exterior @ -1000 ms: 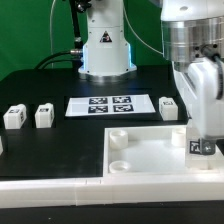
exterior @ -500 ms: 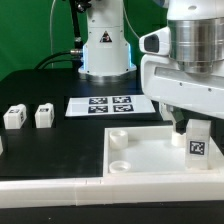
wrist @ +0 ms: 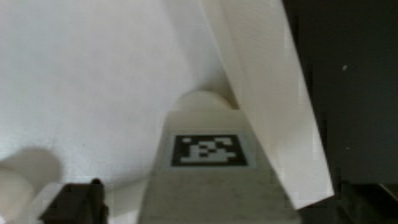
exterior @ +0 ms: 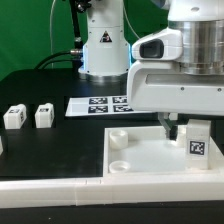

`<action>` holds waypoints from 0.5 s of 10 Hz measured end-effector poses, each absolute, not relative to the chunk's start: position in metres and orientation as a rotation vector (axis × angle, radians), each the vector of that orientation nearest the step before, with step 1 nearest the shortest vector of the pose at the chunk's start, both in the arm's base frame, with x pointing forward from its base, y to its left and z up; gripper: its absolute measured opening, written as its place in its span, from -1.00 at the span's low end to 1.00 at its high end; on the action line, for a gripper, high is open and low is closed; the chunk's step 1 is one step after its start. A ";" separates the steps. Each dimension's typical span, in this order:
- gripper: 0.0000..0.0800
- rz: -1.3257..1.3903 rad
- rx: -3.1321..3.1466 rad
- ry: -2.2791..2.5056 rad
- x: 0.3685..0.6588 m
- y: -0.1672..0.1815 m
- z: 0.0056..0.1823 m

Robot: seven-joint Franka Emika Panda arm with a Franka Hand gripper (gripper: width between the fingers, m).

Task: Assemble one leg

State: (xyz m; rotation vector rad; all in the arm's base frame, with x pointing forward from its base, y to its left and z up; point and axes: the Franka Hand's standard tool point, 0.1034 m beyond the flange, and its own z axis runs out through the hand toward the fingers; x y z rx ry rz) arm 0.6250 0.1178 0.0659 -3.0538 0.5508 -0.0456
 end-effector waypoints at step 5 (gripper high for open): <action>-0.06 -0.045 -3.050 0.573 0.625 0.118 0.066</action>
Offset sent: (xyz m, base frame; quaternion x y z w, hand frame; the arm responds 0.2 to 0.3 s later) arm 0.0000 0.0000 0.0000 0.0000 0.0000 0.0000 1.0000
